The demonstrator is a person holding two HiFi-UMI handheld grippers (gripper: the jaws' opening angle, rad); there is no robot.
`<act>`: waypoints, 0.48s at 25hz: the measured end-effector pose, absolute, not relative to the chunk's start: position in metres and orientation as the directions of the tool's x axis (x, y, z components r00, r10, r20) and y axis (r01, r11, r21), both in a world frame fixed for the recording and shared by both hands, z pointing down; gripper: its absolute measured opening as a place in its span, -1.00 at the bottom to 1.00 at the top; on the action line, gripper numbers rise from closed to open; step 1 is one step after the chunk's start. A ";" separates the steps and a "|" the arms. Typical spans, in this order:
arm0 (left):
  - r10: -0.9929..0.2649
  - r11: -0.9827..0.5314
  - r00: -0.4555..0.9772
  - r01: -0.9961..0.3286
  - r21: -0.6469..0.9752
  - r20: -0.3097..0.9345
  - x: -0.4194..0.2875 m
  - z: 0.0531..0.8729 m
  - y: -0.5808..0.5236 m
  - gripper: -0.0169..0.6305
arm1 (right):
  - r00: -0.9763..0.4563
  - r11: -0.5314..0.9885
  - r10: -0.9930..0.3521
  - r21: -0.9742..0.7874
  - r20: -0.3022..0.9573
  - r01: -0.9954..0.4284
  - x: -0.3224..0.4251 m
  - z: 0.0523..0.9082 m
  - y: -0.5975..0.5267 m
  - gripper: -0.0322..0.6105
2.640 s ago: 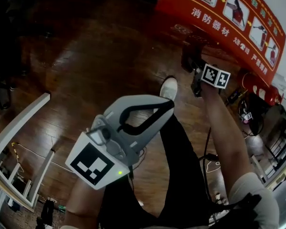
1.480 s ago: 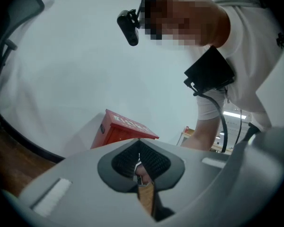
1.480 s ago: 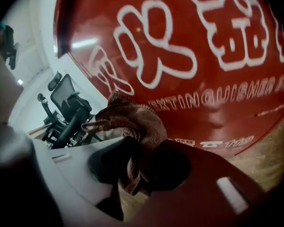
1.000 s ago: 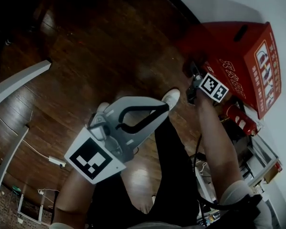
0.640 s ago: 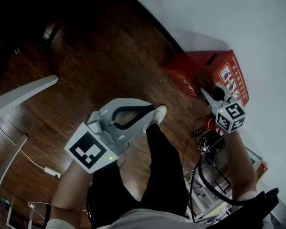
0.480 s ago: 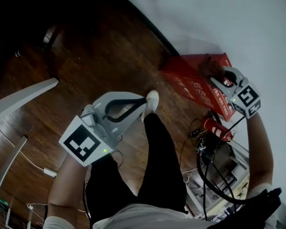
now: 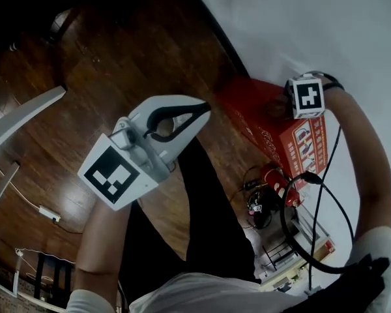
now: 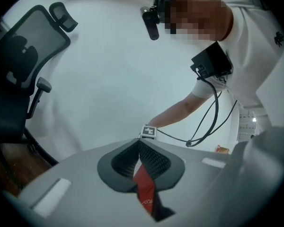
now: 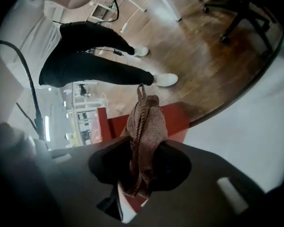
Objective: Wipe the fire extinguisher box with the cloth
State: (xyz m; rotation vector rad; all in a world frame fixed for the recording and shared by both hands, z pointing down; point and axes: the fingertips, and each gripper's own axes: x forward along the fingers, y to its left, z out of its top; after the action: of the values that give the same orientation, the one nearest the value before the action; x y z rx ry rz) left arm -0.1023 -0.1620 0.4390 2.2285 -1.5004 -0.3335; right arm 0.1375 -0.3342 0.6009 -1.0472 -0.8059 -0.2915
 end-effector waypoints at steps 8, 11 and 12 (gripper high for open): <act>-0.937 -0.206 0.322 -0.819 0.536 0.132 -0.120 0.483 -0.173 -0.94 | 0.783 0.449 0.136 -0.742 0.607 0.498 0.152 0.709 -0.342 -0.53; -0.944 -0.171 0.294 -0.826 0.537 0.153 -0.123 0.501 -0.177 -0.94 | 0.797 0.482 0.114 -0.735 0.593 0.478 0.159 0.752 -0.352 -0.53; -0.945 -0.160 0.286 -0.829 0.536 0.159 -0.122 0.507 -0.179 -0.94 | 0.797 0.491 0.101 -0.727 0.595 0.480 0.160 0.768 -0.354 -0.53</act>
State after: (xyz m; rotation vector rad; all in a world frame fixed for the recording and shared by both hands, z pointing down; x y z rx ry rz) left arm -0.1224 -0.1788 0.5067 2.0299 -1.5826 -0.2876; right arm 0.1603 -0.3544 0.7681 -1.0480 -0.6330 -0.2495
